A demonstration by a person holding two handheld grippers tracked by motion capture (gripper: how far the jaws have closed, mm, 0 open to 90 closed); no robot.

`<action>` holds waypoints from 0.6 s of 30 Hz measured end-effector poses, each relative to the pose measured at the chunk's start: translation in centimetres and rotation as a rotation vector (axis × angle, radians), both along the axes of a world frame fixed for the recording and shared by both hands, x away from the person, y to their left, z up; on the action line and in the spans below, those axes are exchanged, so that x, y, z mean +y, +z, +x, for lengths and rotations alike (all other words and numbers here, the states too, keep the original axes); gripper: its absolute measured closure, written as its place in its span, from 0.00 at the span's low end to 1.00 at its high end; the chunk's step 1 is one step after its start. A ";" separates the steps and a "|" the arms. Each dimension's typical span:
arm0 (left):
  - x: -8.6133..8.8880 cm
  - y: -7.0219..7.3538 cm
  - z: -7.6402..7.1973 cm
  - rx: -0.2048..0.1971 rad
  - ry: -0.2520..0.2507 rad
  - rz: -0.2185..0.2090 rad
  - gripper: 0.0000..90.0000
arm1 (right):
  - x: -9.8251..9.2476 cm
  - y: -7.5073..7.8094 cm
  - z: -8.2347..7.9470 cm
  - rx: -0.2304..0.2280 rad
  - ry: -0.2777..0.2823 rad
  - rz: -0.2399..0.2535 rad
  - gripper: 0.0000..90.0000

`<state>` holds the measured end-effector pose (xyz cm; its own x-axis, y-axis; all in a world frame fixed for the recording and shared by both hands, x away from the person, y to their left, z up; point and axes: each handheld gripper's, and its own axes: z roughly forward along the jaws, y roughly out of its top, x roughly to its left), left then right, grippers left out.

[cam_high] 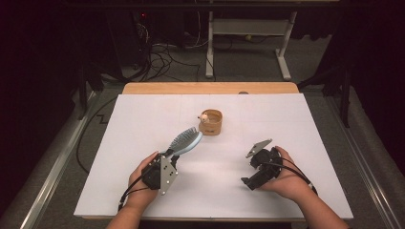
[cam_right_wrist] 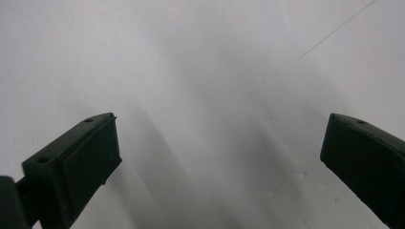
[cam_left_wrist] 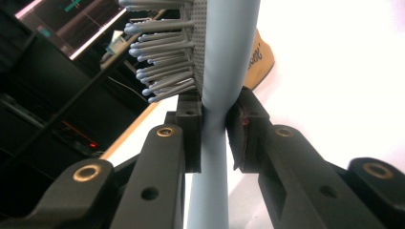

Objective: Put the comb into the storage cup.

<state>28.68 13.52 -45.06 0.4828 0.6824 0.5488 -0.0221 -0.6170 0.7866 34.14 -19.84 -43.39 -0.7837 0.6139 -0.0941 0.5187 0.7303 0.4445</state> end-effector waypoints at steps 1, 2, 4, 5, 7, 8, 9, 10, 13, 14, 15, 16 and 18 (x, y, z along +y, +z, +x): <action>0.1 0.1 0.1 0.009 -0.002 -0.018 0.85 | -0.2 -0.1 -0.1 -0.008 -0.009 0.016 0.00; 0.3 0.1 0.1 0.018 -0.004 -0.030 0.85 | -0.3 -0.2 -0.1 -0.021 -0.014 0.028 0.00; 0.5 0.2 0.2 0.038 -0.013 -0.063 0.85 | -0.6 -0.3 -0.2 -0.035 -0.027 0.069 0.00; 0.6 0.3 0.3 0.048 -0.016 -0.080 0.85 | -0.8 -0.4 -0.3 -0.047 -0.035 0.083 0.00; 0.8 0.4 0.3 0.066 -0.029 -0.107 0.85 | -1.0 -0.6 -0.4 -0.070 -0.049 0.107 0.00; 0.9 0.4 0.4 0.071 -0.031 -0.121 0.85 | -1.2 -0.7 -0.4 -0.075 -0.059 0.121 0.00; 1.0 0.5 0.4 0.080 -0.036 -0.129 0.85 | -1.3 -0.8 -0.4 -0.082 -0.069 0.138 0.00; 1.1 0.6 0.4 0.089 -0.041 -0.137 0.85 | -1.4 -0.9 -0.4 -0.086 -0.076 0.158 0.00; 1.3 0.7 0.5 0.110 -0.054 -0.161 0.85 | -1.7 -1.3 -0.6 -0.104 -0.097 0.194 0.00; 1.3 0.7 0.5 0.114 -0.056 -0.169 0.85 | -1.8 -1.4 -0.6 -0.110 -0.099 0.211 0.00; 1.4 0.7 0.5 0.119 -0.059 -0.173 0.85 | -1.8 -1.5 -0.6 -0.115 -0.102 0.228 0.00; 1.4 0.8 0.5 0.127 -0.064 -0.180 0.85 | -1.9 -1.7 -0.7 -0.122 -0.105 0.238 0.00; 1.5 0.8 0.5 0.132 -0.067 -0.193 0.85 | -1.9 -1.8 -0.8 -0.136 -0.113 0.258 0.00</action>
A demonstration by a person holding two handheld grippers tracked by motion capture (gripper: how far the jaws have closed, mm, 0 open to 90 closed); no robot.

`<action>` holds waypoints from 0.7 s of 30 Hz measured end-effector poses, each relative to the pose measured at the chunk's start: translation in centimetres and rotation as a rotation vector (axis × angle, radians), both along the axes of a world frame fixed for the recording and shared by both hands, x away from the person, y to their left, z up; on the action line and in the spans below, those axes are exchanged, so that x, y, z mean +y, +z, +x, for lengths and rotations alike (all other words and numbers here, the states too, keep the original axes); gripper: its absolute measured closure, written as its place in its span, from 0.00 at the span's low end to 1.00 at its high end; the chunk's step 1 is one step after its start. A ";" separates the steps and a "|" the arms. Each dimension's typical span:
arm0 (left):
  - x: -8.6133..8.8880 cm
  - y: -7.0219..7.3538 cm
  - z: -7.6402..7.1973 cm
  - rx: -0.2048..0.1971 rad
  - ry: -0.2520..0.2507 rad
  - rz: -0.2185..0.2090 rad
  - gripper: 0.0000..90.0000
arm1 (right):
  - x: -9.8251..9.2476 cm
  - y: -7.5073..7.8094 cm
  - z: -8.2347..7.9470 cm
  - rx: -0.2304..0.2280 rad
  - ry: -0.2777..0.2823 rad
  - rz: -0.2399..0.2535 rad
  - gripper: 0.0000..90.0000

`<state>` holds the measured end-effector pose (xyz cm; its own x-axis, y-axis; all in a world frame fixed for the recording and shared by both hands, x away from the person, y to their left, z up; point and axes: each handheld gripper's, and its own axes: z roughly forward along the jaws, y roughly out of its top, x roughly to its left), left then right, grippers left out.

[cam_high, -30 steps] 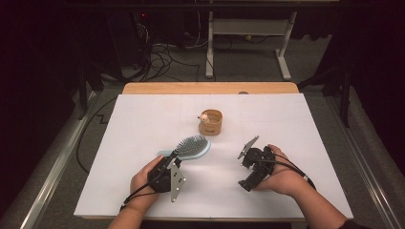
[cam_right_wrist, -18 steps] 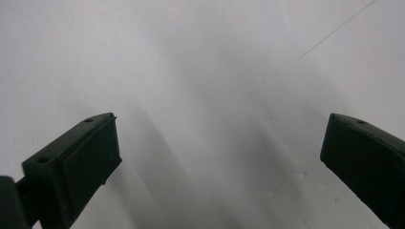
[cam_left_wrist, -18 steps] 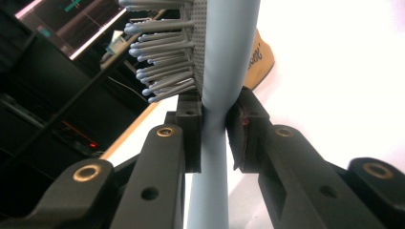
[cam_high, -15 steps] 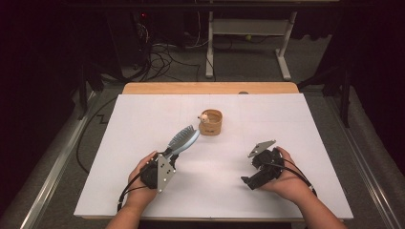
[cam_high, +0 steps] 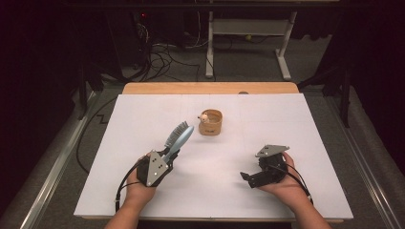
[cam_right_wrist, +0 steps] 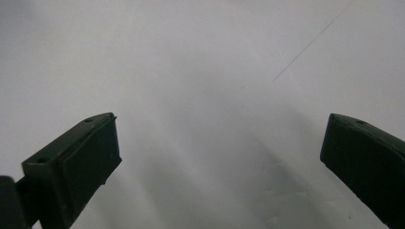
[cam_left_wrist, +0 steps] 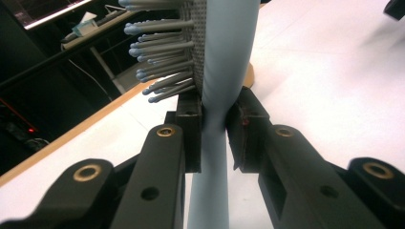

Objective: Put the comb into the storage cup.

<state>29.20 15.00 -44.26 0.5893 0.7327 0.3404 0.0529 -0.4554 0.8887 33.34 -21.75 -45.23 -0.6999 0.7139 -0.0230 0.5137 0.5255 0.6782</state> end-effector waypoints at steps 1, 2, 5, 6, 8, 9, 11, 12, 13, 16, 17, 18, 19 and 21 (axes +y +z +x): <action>0.1 0.0 0.0 0.005 -0.004 -0.004 0.85 | 0.0 -0.1 -0.1 -0.007 -0.004 0.011 0.00; 0.1 0.0 0.0 0.007 -0.006 -0.014 0.85 | 0.0 -0.1 -0.2 -0.013 -0.007 0.018 0.00; 0.2 0.2 0.0 0.010 -0.009 -0.024 0.85 | 0.1 -0.1 -0.4 -0.037 -0.012 0.053 0.00; 0.2 0.2 0.0 0.011 -0.010 -0.026 0.85 | 0.2 -0.1 -0.4 -0.048 -0.016 0.070 0.00; 0.2 0.2 -0.1 0.015 -0.014 -0.027 0.85 | 0.3 -0.1 -0.5 -0.064 -0.018 0.093 0.00; 0.2 0.2 -0.1 0.018 -0.017 -0.029 0.85 | 0.3 -0.1 -0.6 -0.075 -0.019 0.106 0.00; 0.2 0.2 -0.1 0.027 -0.022 -0.041 0.85 | 0.3 -0.1 -0.7 -0.091 -0.022 0.136 0.00; 0.2 0.2 0.0 0.032 -0.024 -0.044 0.85 | 0.3 -0.1 -0.8 -0.105 -0.025 0.147 0.00; 0.2 0.2 0.0 0.037 -0.026 -0.048 0.85 | 0.2 -0.2 -0.9 -0.116 -0.030 0.161 0.00; 0.1 0.2 0.0 0.045 -0.032 -0.057 0.85 | 0.1 -0.4 -1.1 -0.134 -0.037 0.195 0.00; 0.1 0.3 0.0 0.047 -0.034 -0.061 0.85 | 0.1 -0.5 -1.2 -0.131 -0.038 0.200 0.00; 0.0 0.3 -0.1 0.046 -0.035 -0.063 0.85 | 0.1 -0.6 -1.2 -0.130 -0.038 0.200 0.00; 0.0 0.3 -0.1 0.046 -0.036 -0.062 0.85 | 0.1 -0.7 -1.2 -0.131 -0.036 0.201 0.00; -0.1 0.3 -0.1 0.047 -0.041 -0.063 0.85 | 0.1 -0.8 -1.2 -0.125 -0.038 0.214 0.00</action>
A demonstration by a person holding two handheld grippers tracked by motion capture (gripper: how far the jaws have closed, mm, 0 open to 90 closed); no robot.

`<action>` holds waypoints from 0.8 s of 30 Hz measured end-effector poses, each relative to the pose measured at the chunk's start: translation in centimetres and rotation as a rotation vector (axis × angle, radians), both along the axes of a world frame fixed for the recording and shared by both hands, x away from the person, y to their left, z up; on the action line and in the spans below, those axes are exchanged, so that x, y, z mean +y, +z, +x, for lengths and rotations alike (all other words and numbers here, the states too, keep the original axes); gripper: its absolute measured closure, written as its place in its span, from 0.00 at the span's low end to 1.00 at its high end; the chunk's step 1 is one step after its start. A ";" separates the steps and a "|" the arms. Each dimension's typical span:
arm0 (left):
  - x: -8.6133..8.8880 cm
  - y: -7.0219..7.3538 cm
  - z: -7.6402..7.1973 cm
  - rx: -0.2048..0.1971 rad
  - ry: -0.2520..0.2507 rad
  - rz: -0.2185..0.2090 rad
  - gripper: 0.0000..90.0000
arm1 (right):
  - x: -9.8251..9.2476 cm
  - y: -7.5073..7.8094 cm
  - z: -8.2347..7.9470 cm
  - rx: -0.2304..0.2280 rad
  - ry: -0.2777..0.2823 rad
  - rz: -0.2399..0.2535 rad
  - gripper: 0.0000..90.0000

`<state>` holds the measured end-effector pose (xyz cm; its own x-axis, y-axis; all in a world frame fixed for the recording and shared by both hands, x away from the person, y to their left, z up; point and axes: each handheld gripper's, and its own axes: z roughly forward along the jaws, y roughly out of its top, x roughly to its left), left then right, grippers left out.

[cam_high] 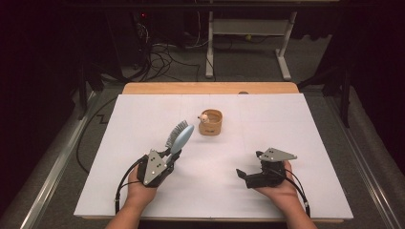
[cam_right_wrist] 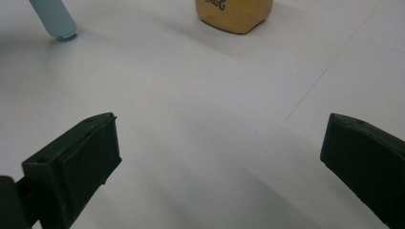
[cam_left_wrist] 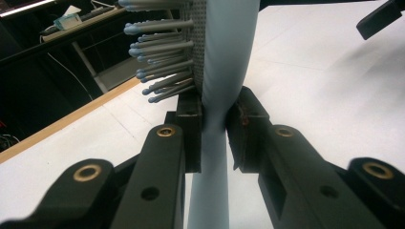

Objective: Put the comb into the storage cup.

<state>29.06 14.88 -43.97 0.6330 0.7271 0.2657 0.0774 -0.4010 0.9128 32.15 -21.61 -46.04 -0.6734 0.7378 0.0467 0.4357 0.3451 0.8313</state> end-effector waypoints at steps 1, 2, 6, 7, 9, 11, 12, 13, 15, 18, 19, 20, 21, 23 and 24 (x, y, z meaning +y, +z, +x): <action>0.0 0.0 0.0 -0.001 -0.001 0.002 0.85 | 0.0 -0.1 0.0 0.004 -0.001 0.004 0.00; -0.1 0.0 -0.1 -0.002 -0.001 0.007 0.85 | 0.0 -0.2 0.0 -0.002 0.001 0.004 0.00; -0.3 0.0 -0.2 -0.008 -0.004 0.017 0.85 | 0.2 -0.3 0.0 -0.003 0.007 0.016 0.00; -0.4 0.0 -0.2 -0.012 -0.003 0.017 0.85 | 0.3 -0.3 -0.1 -0.002 0.008 0.020 0.00; -0.5 0.1 -0.2 -0.018 -0.004 0.023 0.85 | 0.4 -0.3 -0.1 -0.007 0.010 0.024 0.00; -0.7 0.1 -0.3 -0.021 -0.006 0.028 0.85 | 0.7 -0.2 -0.2 -0.010 0.016 0.026 0.00; -0.8 0.1 -0.3 -0.023 -0.007 0.030 0.85 | 0.8 -0.2 -0.2 -0.014 0.022 0.025 0.00; -0.9 0.1 -0.3 -0.026 -0.008 0.034 0.85 | 1.0 -0.1 -0.2 -0.017 0.025 0.026 0.00; -1.2 0.0 -0.4 -0.030 -0.010 0.043 0.85 | 1.4 0.0 -0.2 -0.018 0.032 0.029 0.00; -1.6 0.0 -0.3 -0.032 -0.010 0.046 0.85 | 2.1 0.4 -0.2 -0.024 0.048 0.034 0.00; -1.7 0.1 -0.2 -0.036 -0.010 0.050 0.85 | 2.4 0.5 -0.1 -0.029 0.053 0.033 0.00; -1.8 0.1 -0.2 -0.038 -0.010 0.055 0.85 | 2.6 0.7 -0.1 -0.033 0.059 0.036 0.00; -2.0 0.1 -0.2 -0.039 -0.012 0.051 0.85 | 2.9 0.8 -0.1 -0.036 0.067 0.041 0.00; -2.1 0.2 -0.2 -0.041 -0.016 0.050 0.85 | 3.4 1.0 0.0 -0.040 0.076 0.042 0.00; -2.2 0.3 -0.2 -0.045 -0.016 0.052 0.85 | 3.7 1.1 0.0 -0.046 0.082 0.045 0.00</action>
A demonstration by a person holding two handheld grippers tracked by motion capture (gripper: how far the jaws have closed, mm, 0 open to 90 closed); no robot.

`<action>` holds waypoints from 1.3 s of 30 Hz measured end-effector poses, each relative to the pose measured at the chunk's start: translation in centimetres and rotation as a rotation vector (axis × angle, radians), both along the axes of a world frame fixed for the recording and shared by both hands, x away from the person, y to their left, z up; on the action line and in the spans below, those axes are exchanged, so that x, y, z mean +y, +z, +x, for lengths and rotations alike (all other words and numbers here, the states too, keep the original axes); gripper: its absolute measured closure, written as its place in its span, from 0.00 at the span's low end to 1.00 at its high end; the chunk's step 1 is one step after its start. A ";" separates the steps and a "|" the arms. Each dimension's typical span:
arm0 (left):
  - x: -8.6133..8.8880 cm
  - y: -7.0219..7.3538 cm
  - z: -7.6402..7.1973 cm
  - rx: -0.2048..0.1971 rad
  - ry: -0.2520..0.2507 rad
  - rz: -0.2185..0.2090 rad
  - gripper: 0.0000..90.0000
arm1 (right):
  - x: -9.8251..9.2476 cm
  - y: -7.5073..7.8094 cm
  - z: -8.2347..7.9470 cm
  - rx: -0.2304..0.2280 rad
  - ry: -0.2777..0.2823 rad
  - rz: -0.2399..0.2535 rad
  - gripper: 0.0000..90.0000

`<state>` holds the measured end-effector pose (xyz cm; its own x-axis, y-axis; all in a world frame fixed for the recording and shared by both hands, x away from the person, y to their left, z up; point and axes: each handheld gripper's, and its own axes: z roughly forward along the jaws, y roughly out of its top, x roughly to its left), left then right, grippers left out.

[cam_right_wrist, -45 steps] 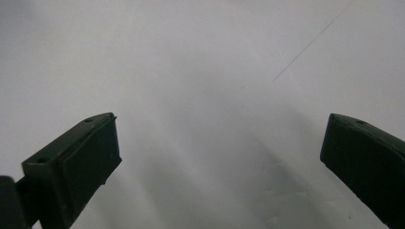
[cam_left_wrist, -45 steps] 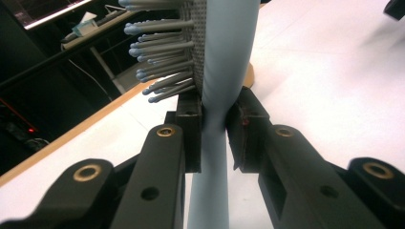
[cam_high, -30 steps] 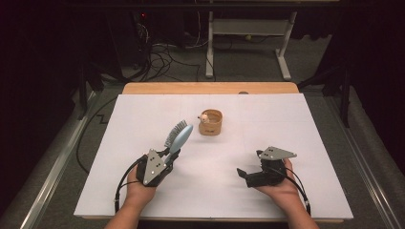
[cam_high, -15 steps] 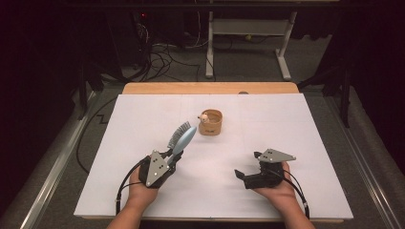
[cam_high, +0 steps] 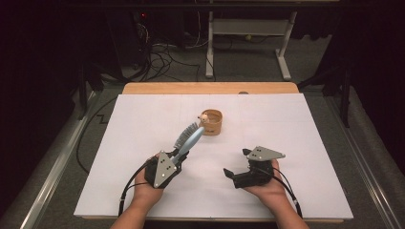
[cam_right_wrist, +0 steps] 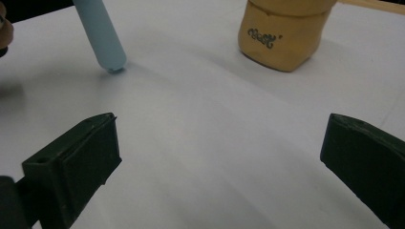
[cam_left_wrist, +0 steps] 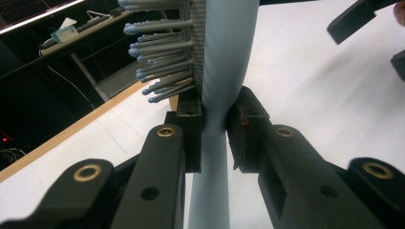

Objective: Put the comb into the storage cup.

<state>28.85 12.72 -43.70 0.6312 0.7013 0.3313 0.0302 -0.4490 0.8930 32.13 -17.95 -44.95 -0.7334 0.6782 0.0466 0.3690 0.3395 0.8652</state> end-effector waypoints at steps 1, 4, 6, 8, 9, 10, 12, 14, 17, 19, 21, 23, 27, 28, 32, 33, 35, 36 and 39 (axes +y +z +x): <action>0.0 0.0 0.0 -0.001 0.000 0.000 0.85 | 0.2 0.1 0.0 -0.002 0.005 0.001 0.00; 0.0 0.0 0.0 -0.001 0.002 -0.004 0.85 | 0.9 0.4 0.0 -0.010 0.018 0.006 0.00; 0.0 0.0 0.0 -0.001 0.003 -0.007 0.85 | 1.3 0.6 0.0 -0.013 0.025 0.012 0.00; -0.1 -0.1 0.0 -0.002 0.002 -0.002 0.85 | 1.6 0.8 0.1 -0.019 0.031 0.017 0.00; -0.2 -0.2 -0.1 0.000 -0.001 -0.001 0.85 | 1.8 0.9 0.1 -0.023 0.035 0.020 0.00; -0.3 -0.2 -0.1 -0.003 -0.002 0.002 0.85 | 1.9 1.0 0.1 -0.023 0.038 0.019 0.00; -0.5 -0.3 -0.2 -0.003 -0.007 0.008 0.85 | 2.2 1.1 0.2 -0.026 0.042 0.022 0.00; -0.7 -0.3 -0.2 -0.007 -0.009 0.015 0.85 | 2.4 1.3 0.3 -0.030 0.048 0.025 0.00; -0.9 -0.3 -0.2 -0.013 -0.006 0.022 0.85 | 2.8 1.5 0.3 -0.032 0.058 0.030 0.00; -1.0 -0.2 -0.2 -0.020 -0.003 0.026 0.86 | 3.0 1.6 0.3 -0.034 0.062 0.032 0.00; -1.2 -0.2 -0.2 -0.023 -0.001 0.034 0.86 | 3.1 1.8 0.3 -0.038 0.064 0.033 0.00; -1.4 -0.2 -0.2 -0.028 0.000 0.050 0.86 | 3.2 2.0 0.4 -0.041 0.066 0.036 0.00; -1.7 -0.2 -0.1 -0.028 0.004 0.054 0.86 | 3.5 2.4 0.4 -0.047 0.070 0.045 0.00; -1.8 -0.2 -0.1 -0.029 0.003 0.052 0.86 | 3.5 2.5 0.4 -0.049 0.071 0.046 0.00; -2.2 -0.1 0.0 -0.033 -0.001 0.053 0.86 | 3.9 2.9 0.4 -0.055 0.078 0.055 0.00; -2.3 -0.1 0.0 -0.034 -0.002 0.051 0.86 | 3.9 3.0 0.4 -0.056 0.083 0.056 0.00; -2.4 -0.2 0.1 -0.037 -0.001 0.052 0.86 | 4.1 3.1 0.4 -0.057 0.086 0.058 0.00; -2.5 -0.2 0.1 -0.037 -0.002 0.060 0.86 | 4.2 3.2 0.4 -0.058 0.086 0.062 0.00; -2.8 -0.4 0.1 -0.037 -0.007 0.071 0.86 | 4.4 3.4 0.5 -0.059 0.092 0.067 0.00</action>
